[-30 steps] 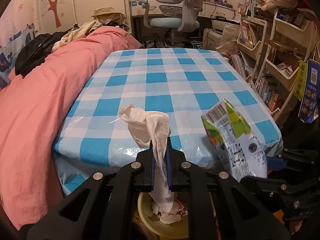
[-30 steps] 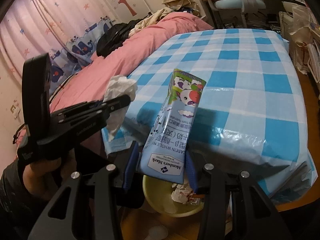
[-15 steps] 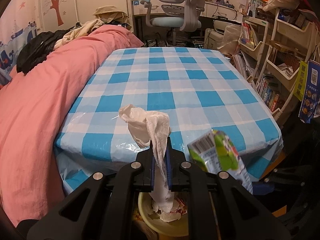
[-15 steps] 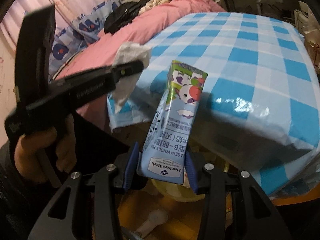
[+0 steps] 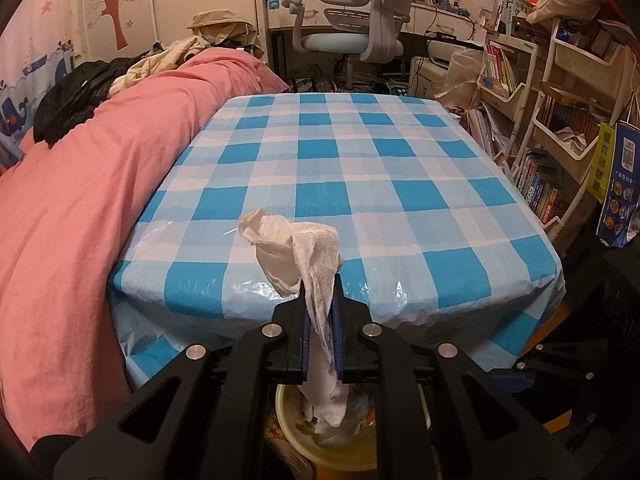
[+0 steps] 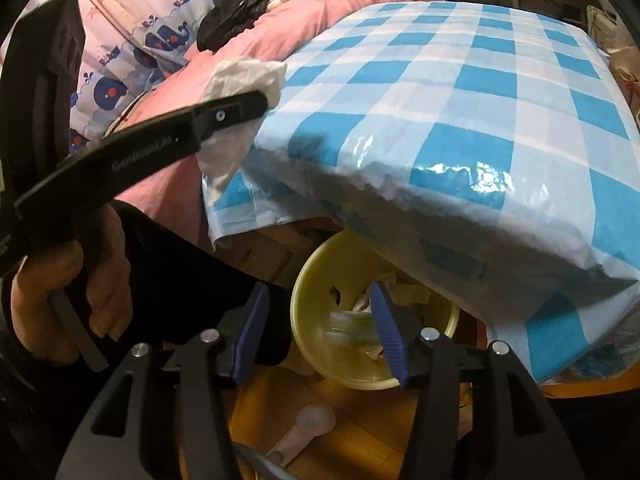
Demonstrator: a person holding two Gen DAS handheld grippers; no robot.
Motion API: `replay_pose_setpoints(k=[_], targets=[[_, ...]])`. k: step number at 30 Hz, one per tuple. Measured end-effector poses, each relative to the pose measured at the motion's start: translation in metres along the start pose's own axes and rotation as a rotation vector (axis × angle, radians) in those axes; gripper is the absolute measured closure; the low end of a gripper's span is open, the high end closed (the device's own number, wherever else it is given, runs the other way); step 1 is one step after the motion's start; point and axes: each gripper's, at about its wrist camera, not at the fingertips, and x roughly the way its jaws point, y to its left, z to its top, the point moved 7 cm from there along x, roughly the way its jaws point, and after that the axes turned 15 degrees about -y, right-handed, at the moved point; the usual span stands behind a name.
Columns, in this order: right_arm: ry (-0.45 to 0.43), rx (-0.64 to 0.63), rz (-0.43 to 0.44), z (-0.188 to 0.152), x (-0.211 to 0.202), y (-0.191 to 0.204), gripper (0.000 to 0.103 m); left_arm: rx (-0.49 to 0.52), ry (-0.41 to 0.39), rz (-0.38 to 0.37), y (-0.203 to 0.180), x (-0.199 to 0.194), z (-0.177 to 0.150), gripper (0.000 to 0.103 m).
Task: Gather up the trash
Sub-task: 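Open the right gripper to drop the carton into the bucket, then lower the tissue into the bucket and open the left gripper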
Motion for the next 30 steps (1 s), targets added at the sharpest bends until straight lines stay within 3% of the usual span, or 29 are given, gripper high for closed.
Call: replay_pose_setpoints(k=[13, 23, 27, 30], targets=[[-0.15, 0.065, -0.064, 0.024, -0.023, -0.018, 0.046, 0.004, 0.021, -0.001, -0.004, -0.006, -0.014, 0.095], [-0.295, 0.14, -0.145, 0.043, -0.047, -0.04, 0.035, 0.022, 0.135, -0.003, -0.018, -0.007, -0.038, 0.094], [-0.306, 0.162, -0.157, 0.044, -0.049, -0.044, 0.033, 0.043, 0.206, 0.0, -0.023, -0.006, -0.056, 0.081], [-0.31, 0.17, -0.164, 0.045, -0.051, -0.047, 0.032, 0.055, 0.24, 0.006, -0.026, -0.006, -0.065, 0.061]])
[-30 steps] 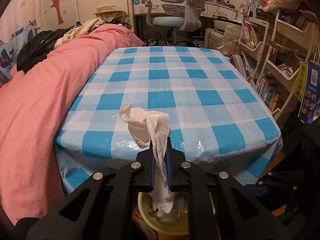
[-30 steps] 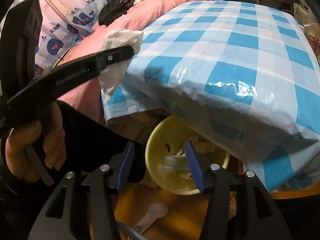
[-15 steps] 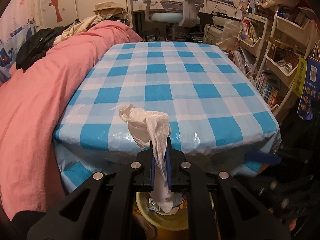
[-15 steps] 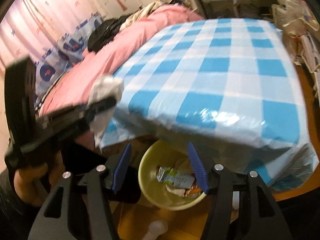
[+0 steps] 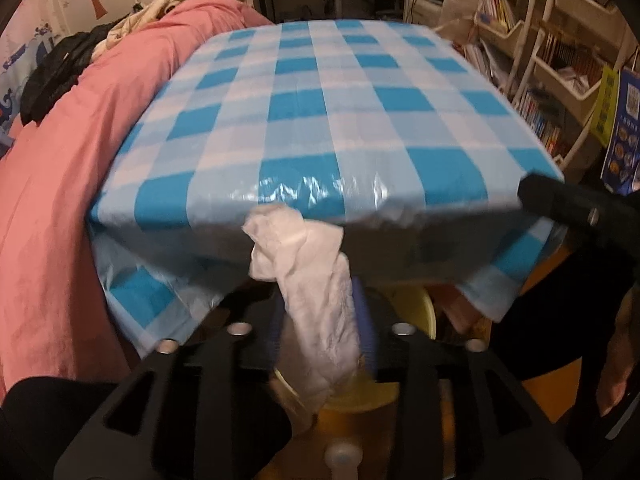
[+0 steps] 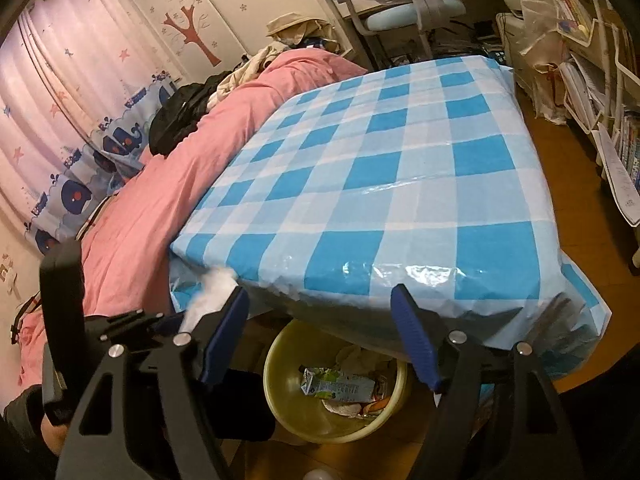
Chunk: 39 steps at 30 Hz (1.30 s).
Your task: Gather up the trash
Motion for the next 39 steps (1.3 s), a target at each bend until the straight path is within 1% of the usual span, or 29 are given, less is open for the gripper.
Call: replay_pose_setpoints(k=[1, 2, 4, 7, 9, 10, 12, 15, 17, 18, 20, 21, 24, 26, 29, 35, 39], targets=[[-0.003, 0.002, 0.0, 0.001, -0.001, -0.001, 0.032, 0.005, 0.003, 0.003, 0.0, 0.0, -0.001, 0.054], [-0.006, 0.001, 0.0, 0.002, -0.001, -0.001, 0.032, 0.008, -0.002, 0.006, -0.001, -0.001, -0.001, 0.051], [-0.015, 0.0, -0.005, 0.003, -0.002, -0.002, 0.031, 0.006, -0.014, 0.011, 0.0, -0.003, 0.003, 0.039], [-0.031, 0.004, -0.017, 0.005, -0.005, -0.005, 0.029, -0.015, -0.05, 0.026, 0.004, -0.009, 0.012, 0.028], [-0.045, -0.004, -0.046, 0.009, -0.006, -0.008, 0.029, -0.027, -0.071, 0.051, 0.01, -0.013, 0.019, 0.023], [-0.053, -0.018, -0.062, 0.011, -0.007, -0.008, 0.028, -0.036, -0.091, 0.067, 0.014, -0.017, 0.026, 0.02], [-0.089, -0.069, -0.105, 0.022, -0.009, -0.005, 0.022, -0.06, -0.145, 0.103, 0.024, -0.026, 0.044, 0.014], [-0.181, -0.167, -0.145, 0.055, -0.013, 0.008, 0.014, -0.105, -0.244, 0.181, 0.043, -0.044, 0.086, 0.007], [-0.242, -0.235, -0.171, 0.081, -0.012, 0.018, 0.009, -0.133, -0.295, 0.197, 0.05, -0.053, 0.111, 0.007], [-0.263, -0.258, -0.178, 0.091, -0.011, 0.021, 0.008, -0.154, -0.33, 0.194, 0.055, -0.059, 0.132, 0.007], [-0.307, -0.306, -0.188, 0.117, -0.006, 0.029, 0.007, -0.176, -0.376, 0.193, 0.061, -0.066, 0.161, 0.007], [-0.337, -0.328, -0.213, 0.135, -0.002, 0.033, 0.007, -0.181, -0.39, 0.196, 0.063, -0.068, 0.171, 0.007], [-0.373, -0.358, -0.238, 0.165, 0.01, 0.039, 0.007, -0.192, -0.436, 0.189, 0.068, -0.067, 0.208, 0.006], [-0.399, -0.375, -0.249, 0.18, 0.019, 0.043, 0.007, -0.193, -0.447, 0.185, 0.069, -0.062, 0.223, 0.006], [-0.433, -0.395, -0.3, 0.203, 0.038, 0.042, 0.007, -0.199, -0.459, 0.184, 0.076, -0.042, 0.251, 0.006], [-0.473, -0.382, -0.356, 0.232, 0.059, 0.033, 0.007, -0.21, -0.492, 0.183, 0.085, -0.015, 0.292, 0.006], [-0.49, -0.381, -0.393, 0.238, 0.062, 0.027, 0.007, -0.229, -0.499, 0.172, 0.093, -0.002, 0.302, 0.007]])
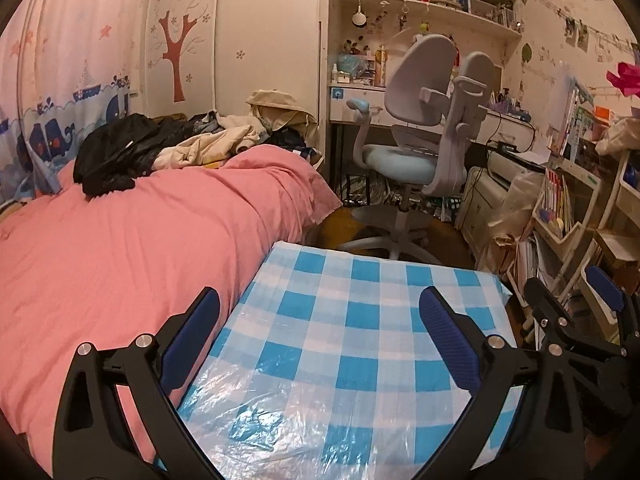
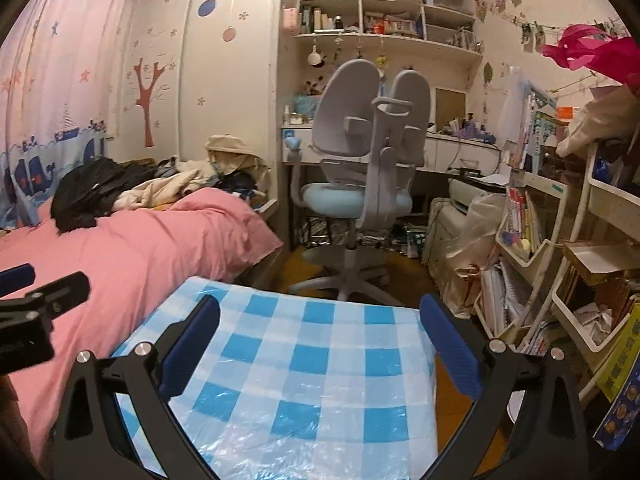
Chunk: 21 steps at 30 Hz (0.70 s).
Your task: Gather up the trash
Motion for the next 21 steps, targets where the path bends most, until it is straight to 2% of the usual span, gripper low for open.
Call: replay_pose_setpoints(k=[5, 21], targets=[[0.083, 0.005, -0.018, -0.018, 0.009, -0.003, 0.007, 0.01, 0.038, 0.002, 0.008, 0.008, -0.012, 0.006], [0.086, -0.024, 0.024, -0.015, 0.006, 0.013, 0.007, 0.013, 0.055, 0.024, 0.02, 0.016, -0.018, 0.006]])
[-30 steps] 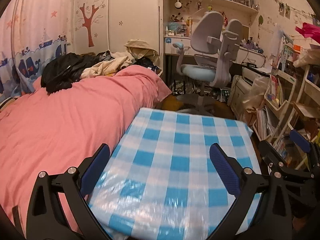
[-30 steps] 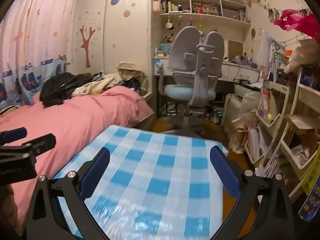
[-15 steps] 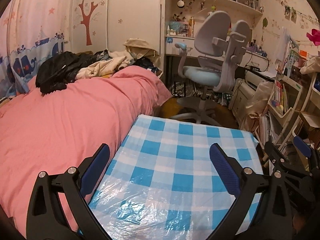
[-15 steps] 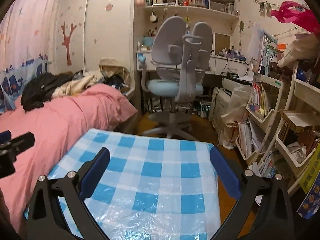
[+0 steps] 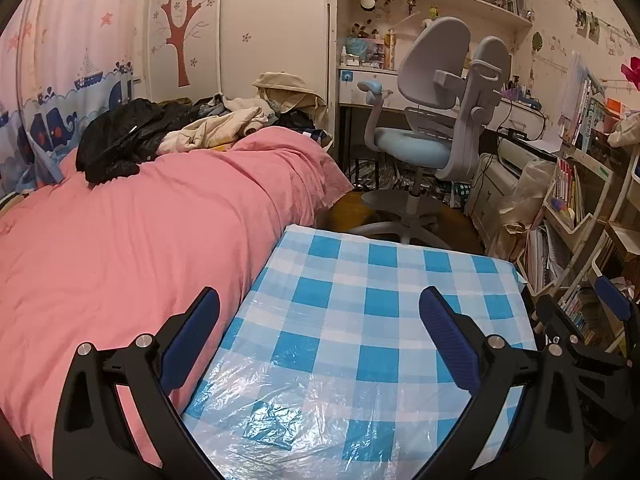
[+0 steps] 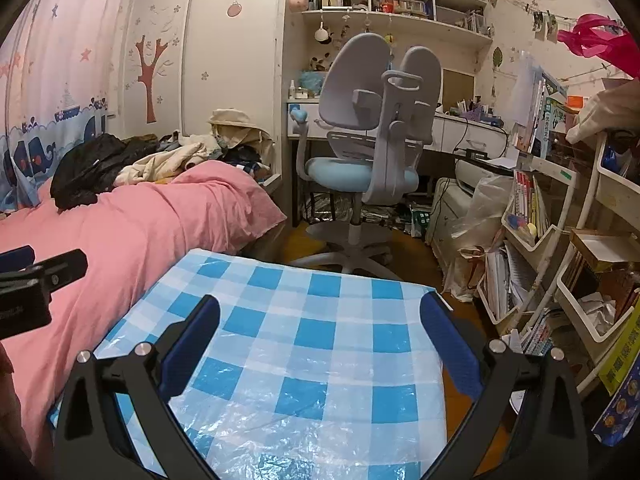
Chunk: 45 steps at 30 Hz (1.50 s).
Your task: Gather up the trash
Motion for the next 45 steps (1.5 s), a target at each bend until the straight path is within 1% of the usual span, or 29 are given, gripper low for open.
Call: replay_pose_setpoints(k=[9, 29, 45], targets=[[-0.002, -0.006, 0.008, -0.001, -0.001, 0.003, 0.007, -0.006, 0.006, 0.0, 0.001, 0.001, 0.002, 0.006], [-0.007, 0.003, 0.02, -0.001, -0.002, 0.001, 0.007, 0.054, 0.006, 0.011, -0.01, 0.003, 0.0, 0.006], [-0.003, 0.005, 0.023, -0.001, -0.003, 0.001, 0.007, 0.052, 0.008, 0.005, -0.009, 0.005, -0.003, 0.006]])
